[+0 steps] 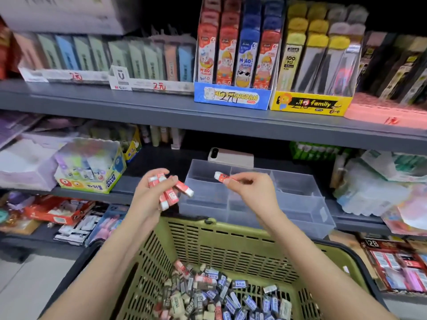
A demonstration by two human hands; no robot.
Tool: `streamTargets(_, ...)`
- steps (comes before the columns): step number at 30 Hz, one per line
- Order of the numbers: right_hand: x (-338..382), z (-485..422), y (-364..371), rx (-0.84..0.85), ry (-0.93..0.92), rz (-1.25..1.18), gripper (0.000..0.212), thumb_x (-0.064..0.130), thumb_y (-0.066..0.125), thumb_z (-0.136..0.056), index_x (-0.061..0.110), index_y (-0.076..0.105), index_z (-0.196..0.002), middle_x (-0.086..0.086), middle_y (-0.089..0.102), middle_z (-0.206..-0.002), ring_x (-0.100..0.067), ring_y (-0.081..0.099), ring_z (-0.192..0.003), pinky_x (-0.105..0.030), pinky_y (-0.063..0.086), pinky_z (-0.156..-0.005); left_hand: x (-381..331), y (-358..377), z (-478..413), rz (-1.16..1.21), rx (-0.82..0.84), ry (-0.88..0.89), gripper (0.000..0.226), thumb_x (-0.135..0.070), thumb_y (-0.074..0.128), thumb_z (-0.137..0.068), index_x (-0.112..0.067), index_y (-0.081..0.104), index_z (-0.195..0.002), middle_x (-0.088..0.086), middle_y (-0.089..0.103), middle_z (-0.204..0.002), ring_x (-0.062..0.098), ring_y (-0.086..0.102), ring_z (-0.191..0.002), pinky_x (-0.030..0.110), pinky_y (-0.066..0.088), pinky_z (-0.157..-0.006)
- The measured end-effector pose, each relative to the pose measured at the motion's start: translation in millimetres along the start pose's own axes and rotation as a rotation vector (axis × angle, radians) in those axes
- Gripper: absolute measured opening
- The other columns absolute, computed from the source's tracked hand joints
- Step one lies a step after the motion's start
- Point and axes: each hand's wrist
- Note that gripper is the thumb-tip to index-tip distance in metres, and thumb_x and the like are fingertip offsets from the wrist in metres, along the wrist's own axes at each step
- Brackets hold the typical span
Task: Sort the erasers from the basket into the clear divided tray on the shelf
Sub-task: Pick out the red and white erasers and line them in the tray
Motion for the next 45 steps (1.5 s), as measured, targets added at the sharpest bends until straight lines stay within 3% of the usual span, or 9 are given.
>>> streamTargets(4, 12, -57, 29, 0.12, 0.115, 0.228, 0.043, 0.044, 0.077, -0.069, 0.023, 0.056, -0.038, 0.005, 0.047, -0.047, -0.013, 0.043, -0.051, -0.026, 0.033, -0.056, 4, -2, -25, -0.025, 0.083, -0.212, 0.016, -0.005, 0.066, -0.083, -0.015, 0.059, -0.093, 0.007, 0.064, -0.065, 0.014, 0.06, -0.048, 0.021, 0.043, -0.04)
streamTargets(7, 19, -92, 48, 0.255, 0.23, 0.563, 0.038, 0.041, 0.073, -0.073, 0.016, 0.051, -0.056, 0.003, 0.051, -0.046, -0.013, 0.051, -0.048, -0.023, 0.039, -0.052, 9, -1, -26, -0.065, 0.147, -0.29, 0.02, -0.009, 0.071, -0.074, -0.017, 0.061, -0.089, 0.002, 0.061, -0.058, 0.011, 0.055, -0.046, 0.022, 0.041, -0.039)
streamTargets(10, 12, -110, 65, 0.366, 0.294, 0.505, 0.015, 0.013, 0.068, -0.072, 0.013, 0.058, -0.062, 0.0, 0.06, -0.052, -0.013, 0.058, -0.048, -0.024, 0.053, -0.062, 8, -4, -22, -0.065, 0.195, -0.331, 0.028, -0.016, 0.078, -0.058, -0.02, 0.066, -0.083, 0.003, 0.062, -0.061, 0.012, 0.058, -0.05, 0.024, 0.043, -0.04)
streamTargets(15, 0, -120, 83, 0.474, 0.336, 0.566, 0.022, 0.02, 0.075, -0.07, 0.018, 0.054, -0.065, 0.0, 0.054, -0.058, -0.013, 0.048, -0.046, -0.021, 0.039, -0.049, 11, -10, -24, 0.009, 0.239, -0.394, 0.029, -0.015, 0.082, -0.053, -0.021, 0.072, -0.079, 0.008, 0.062, -0.064, 0.016, 0.058, -0.052, 0.025, 0.046, -0.046)
streamTargets(21, -15, -119, 98, 0.541, 0.314, 0.624, 0.031, 0.028, 0.07, -0.081, 0.008, 0.062, -0.102, -0.009, 0.062, -0.113, -0.022, 0.061, -0.101, -0.029, 0.049, -0.077, 12, -15, -26, 0.047, 0.302, -0.382, 0.039, -0.019, 0.088, -0.043, -0.022, 0.073, -0.079, 0.008, 0.061, -0.067, 0.017, 0.059, -0.056, 0.028, 0.049, -0.053)
streamTargets(24, -17, -122, 91, 0.55, 0.305, 0.651, 0.019, 0.023, 0.072, -0.079, 0.01, 0.061, -0.086, -0.008, 0.062, -0.103, -0.019, 0.061, -0.093, -0.029, 0.049, -0.074, 12, -16, -26, 0.042, 0.302, -0.363, 0.031, -0.016, 0.086, -0.052, -0.022, 0.073, -0.081, 0.007, 0.063, -0.068, 0.016, 0.06, -0.058, 0.029, 0.05, -0.056)
streamTargets(30, -17, -118, 88, 0.608, 0.274, 0.633, 0.029, 0.013, 0.065, -0.079, 0.003, 0.068, -0.106, -0.012, 0.067, -0.111, -0.019, 0.058, -0.085, -0.03, 0.05, -0.077, 13, -14, -26, 0.074, 0.292, -0.322, 0.028, -0.011, 0.084, -0.056, -0.021, 0.073, -0.079, 0.01, 0.062, -0.07, 0.017, 0.06, -0.055, 0.029, 0.053, -0.054)
streamTargets(39, -2, -107, 82, 0.663, 0.172, 0.729, 0.018, 0.017, 0.044, -0.094, 0.008, 0.057, -0.085, -0.006, 0.049, -0.076, -0.02, 0.045, -0.064, -0.025, 0.036, -0.059, 17, -13, -31, 0.288, 0.169, -0.208, 0.016, -0.007, 0.071, -0.063, -0.018, 0.072, -0.074, 0.009, 0.057, -0.066, 0.018, 0.058, -0.051, 0.028, 0.05, -0.047)
streamTargets(45, 2, -104, 82, 0.59, 0.178, 0.673, 0.029, 0.009, 0.041, -0.096, 0.002, 0.061, -0.116, -0.014, 0.061, -0.118, -0.031, 0.056, -0.109, -0.033, 0.047, -0.094, 18, -12, -29, 0.237, 0.189, -0.194, 0.02, -0.006, 0.07, -0.066, -0.015, 0.067, -0.083, 0.009, 0.057, -0.065, 0.018, 0.057, -0.051, 0.027, 0.05, -0.048)
Point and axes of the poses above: each hand's wrist, its own z-axis away from the middle knuckle, its own y-axis out of the palm, x = y × z
